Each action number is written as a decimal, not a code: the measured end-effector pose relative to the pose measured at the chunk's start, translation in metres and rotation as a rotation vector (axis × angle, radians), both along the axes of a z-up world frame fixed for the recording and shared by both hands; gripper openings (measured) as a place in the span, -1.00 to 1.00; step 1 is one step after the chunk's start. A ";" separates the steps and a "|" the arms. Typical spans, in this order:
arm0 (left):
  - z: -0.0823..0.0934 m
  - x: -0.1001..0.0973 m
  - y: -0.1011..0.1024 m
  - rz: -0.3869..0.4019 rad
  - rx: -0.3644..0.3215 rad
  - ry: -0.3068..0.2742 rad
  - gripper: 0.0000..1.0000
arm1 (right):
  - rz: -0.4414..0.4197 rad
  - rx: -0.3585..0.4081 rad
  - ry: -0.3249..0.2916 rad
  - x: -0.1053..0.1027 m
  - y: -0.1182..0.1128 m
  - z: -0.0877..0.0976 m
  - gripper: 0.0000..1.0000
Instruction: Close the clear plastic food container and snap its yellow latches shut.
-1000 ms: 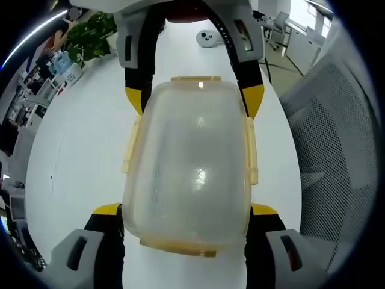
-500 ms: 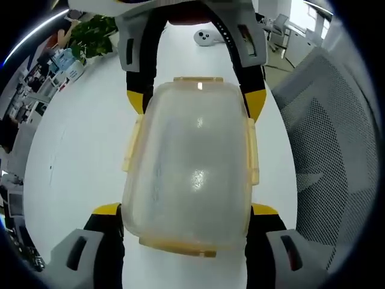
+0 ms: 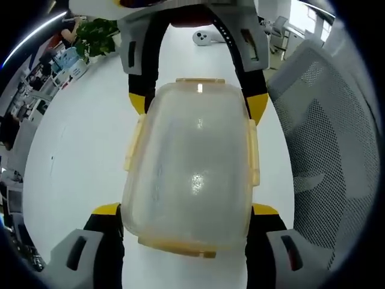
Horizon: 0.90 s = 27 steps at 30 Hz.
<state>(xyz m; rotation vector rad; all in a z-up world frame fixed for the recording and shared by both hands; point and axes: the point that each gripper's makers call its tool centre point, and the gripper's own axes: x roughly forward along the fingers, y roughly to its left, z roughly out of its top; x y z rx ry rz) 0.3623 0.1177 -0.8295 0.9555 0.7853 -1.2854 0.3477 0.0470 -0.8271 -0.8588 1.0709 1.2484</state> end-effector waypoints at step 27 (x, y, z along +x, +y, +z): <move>-0.001 0.002 0.052 0.000 -0.014 -0.005 0.71 | -0.008 -0.008 0.004 0.000 0.054 -0.003 0.64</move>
